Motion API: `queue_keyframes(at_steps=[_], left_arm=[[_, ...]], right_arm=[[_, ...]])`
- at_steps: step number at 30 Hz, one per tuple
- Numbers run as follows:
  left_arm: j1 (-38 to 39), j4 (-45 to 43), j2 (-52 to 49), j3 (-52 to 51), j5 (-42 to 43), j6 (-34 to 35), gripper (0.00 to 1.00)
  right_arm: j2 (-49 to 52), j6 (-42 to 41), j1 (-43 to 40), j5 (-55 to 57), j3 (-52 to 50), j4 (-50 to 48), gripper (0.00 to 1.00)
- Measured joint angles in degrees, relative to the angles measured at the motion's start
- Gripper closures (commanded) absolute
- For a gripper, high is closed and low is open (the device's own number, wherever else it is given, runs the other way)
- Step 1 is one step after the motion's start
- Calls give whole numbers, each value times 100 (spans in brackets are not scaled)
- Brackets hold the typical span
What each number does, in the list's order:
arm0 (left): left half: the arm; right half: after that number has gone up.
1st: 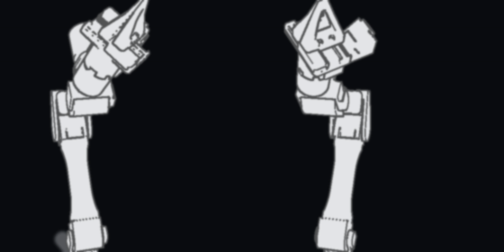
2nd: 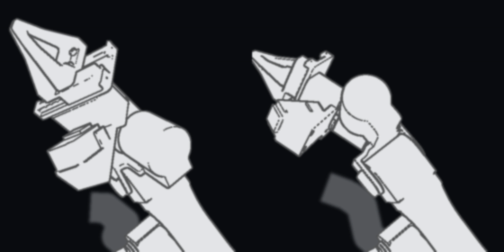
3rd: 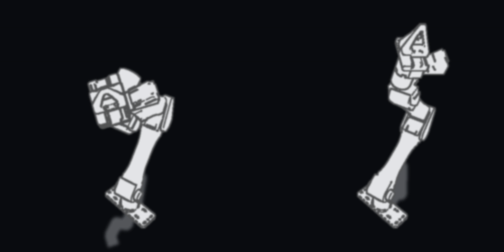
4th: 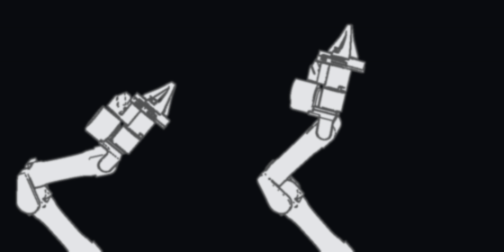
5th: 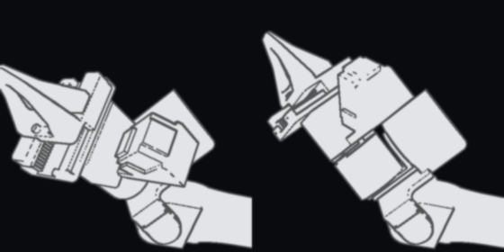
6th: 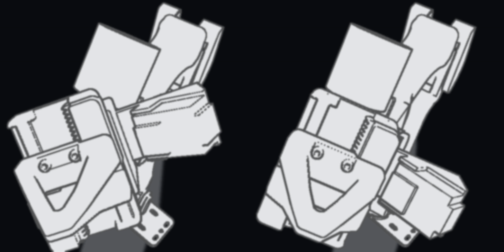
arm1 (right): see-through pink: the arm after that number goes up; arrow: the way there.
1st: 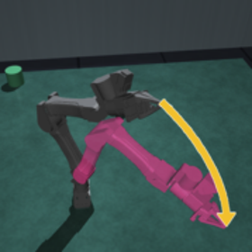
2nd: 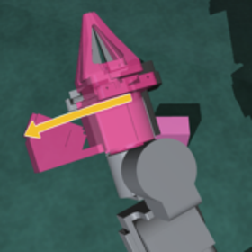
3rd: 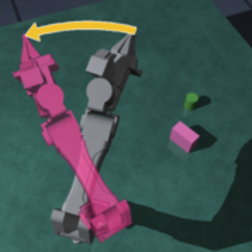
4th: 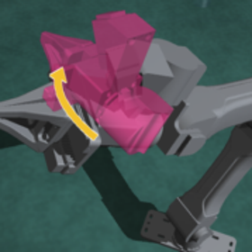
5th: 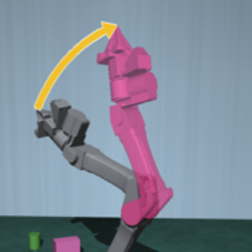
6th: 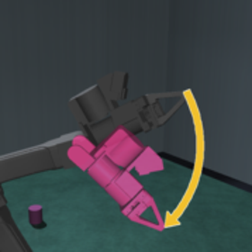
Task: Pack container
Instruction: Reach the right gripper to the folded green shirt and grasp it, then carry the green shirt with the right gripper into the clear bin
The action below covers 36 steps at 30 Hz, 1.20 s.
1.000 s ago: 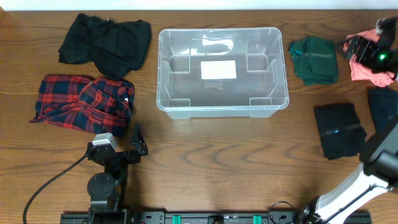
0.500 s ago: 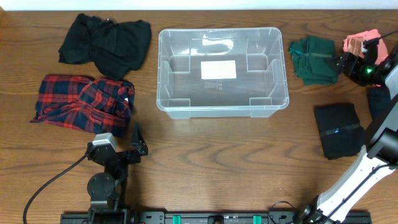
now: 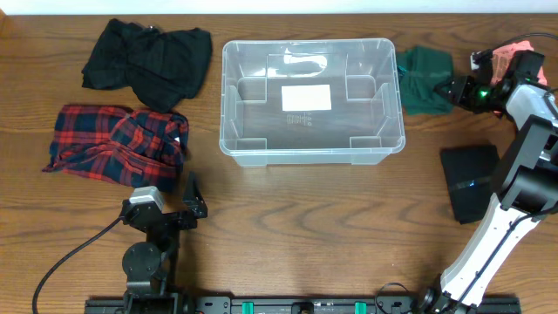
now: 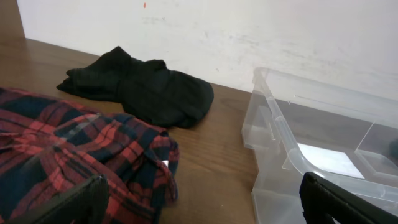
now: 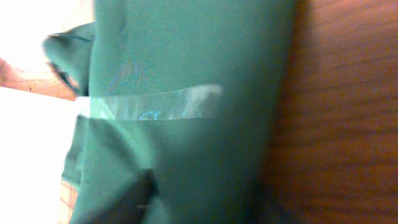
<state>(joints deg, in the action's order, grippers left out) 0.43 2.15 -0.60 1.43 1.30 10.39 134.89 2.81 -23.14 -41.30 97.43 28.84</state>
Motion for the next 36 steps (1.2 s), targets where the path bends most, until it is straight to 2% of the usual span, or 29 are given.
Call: queue_keyframes(at_steps=[1,13,17,22,29,36], left_arm=[[0,0,0,0,0,0,2],[0,0,0,0,0,0,2],[0,0,0,0,2,0,2],[0,0,0,0,0,0,2],[0,0,0,0,2,0,2],[0,0,0,0,2,0,2]], right_arm=[[2,-50,2,-17,2,0,99],[-313,-304,-144,-79,-7,326,99],[-1158,-330,-155,17,-39,544,99],[-2730,-354,4,101,-35,765,99],[-4164,-597,1001,-4,-2,837,99],[-4291,-1416,2490,407,-4,643,99]])
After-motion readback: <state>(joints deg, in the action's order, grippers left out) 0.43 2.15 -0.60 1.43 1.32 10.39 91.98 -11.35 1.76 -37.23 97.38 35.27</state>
